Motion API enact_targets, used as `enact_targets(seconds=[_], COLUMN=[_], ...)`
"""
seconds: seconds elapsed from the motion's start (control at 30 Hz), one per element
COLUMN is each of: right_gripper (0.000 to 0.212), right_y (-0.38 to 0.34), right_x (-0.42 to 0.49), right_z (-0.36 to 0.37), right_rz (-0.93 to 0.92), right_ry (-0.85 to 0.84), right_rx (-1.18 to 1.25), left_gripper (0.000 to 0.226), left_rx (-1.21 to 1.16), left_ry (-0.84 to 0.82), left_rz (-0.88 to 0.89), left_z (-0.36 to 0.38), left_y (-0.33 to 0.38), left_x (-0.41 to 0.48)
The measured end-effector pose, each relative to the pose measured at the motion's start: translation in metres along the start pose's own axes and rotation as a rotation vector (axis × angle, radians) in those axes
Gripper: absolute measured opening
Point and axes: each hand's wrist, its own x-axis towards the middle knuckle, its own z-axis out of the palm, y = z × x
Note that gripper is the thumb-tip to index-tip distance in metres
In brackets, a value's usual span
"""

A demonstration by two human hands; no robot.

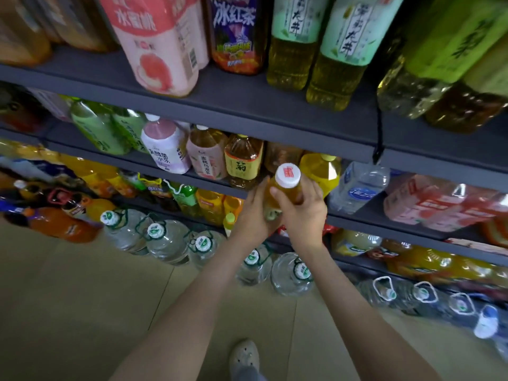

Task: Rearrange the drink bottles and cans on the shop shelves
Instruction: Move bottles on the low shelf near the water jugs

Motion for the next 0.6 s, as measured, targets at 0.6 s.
enact_targets(seconds=[0.6], right_gripper=[0.072], right_y=[-0.045], right_x=[-0.083], right_z=[-0.366], right_rz=[0.28], right_ry=[-0.077], right_rx=[0.133], left_gripper=[0.065], left_rx=[0.188], left_ry=[-0.138], left_rz=[0.218], left_z=[0.1], left_y=[0.306], left_x=[-0.172])
